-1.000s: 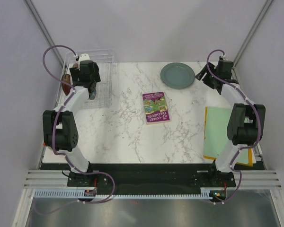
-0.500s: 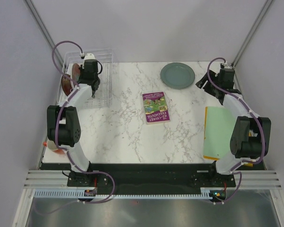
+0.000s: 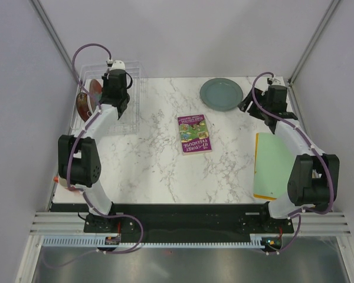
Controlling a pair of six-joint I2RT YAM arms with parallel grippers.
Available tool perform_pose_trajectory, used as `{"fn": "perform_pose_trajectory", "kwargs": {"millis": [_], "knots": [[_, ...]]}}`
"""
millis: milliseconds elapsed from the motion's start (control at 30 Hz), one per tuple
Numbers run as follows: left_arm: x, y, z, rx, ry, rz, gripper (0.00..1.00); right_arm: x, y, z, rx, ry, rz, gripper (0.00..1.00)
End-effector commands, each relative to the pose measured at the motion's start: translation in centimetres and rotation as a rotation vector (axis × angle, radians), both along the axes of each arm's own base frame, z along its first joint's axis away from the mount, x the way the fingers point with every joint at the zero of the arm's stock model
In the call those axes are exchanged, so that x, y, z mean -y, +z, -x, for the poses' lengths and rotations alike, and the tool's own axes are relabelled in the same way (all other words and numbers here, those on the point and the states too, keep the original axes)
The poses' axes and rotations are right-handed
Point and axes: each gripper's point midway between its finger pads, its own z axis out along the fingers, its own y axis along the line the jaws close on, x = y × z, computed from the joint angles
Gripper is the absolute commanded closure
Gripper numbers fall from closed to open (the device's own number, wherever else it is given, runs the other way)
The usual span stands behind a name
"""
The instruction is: Unload the plates from the dish rack
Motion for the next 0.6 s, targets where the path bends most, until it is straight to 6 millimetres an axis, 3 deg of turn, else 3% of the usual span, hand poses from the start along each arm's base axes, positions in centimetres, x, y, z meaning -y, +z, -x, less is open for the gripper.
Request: {"fn": "perform_pose_trajectory", "kwargs": {"millis": [0, 33, 100, 167, 200, 233, 267, 333, 400, 433, 500, 533, 567], "knots": [[0.4, 17.1, 2.2, 0.427, 0.008, 0.049, 0.98, -1.4, 2.5, 0.4, 0.057, 0.041, 0.025, 0.27], [1.0, 16.8, 2.7, 0.388, -0.012, 0.064, 0.98, -1.8, 3.0, 0.4, 0.067, 0.056, 0.018, 0.27], [2.3, 19.0, 3.8, 0.441, -0.076, 0.163, 0.98, -3.7, 4.1, 0.4, 0.090, 0.120, -0.002, 0.27], [3.1, 18.7, 4.9, 0.390, -0.118, 0.223, 0.98, -5.2, 5.2, 0.2, 0.111, 0.171, -0.014, 0.23], [4.6, 19.9, 5.5, 0.422, -0.187, 0.319, 0.98, -7.1, 5.6, 0.6, 0.121, 0.234, -0.032, 0.23], [5.4, 19.9, 6.0, 0.413, -0.225, 0.359, 0.98, -8.1, 6.0, 0.6, 0.128, 0.263, -0.037, 0.22], [7.1, 19.5, 6.3, 0.385, -0.311, 0.422, 0.98, -9.0, 6.6, 0.5, 0.145, 0.294, -0.039, 0.22], [9.5, 19.0, 8.2, 0.395, -0.395, 0.601, 0.98, -12.7, 8.2, 1.1, 0.192, 0.397, -0.089, 0.22], [12.0, 18.3, 9.0, 0.359, -0.499, 0.700, 0.98, -14.5, 9.3, 1.5, 0.217, 0.440, -0.150, 0.21], [13.0, 16.9, 9.2, 0.330, -0.508, 0.779, 0.98, -15.5, 9.8, 1.7, 0.229, 0.463, -0.170, 0.21], [15.5, 16.8, 9.9, 0.316, -0.621, 0.875, 0.98, -17.0, 10.8, 1.8, 0.270, 0.504, -0.207, 0.17], [16.3, 15.5, 10.1, 0.294, -0.633, 0.943, 0.98, -18.0, 11.2, 2.0, 0.278, 0.524, -0.222, 0.17], [17.0, 15.5, 10.5, 0.296, -0.668, 0.978, 0.98, -18.6, 11.5, 2.1, 0.285, 0.541, -0.237, 0.16]]}}
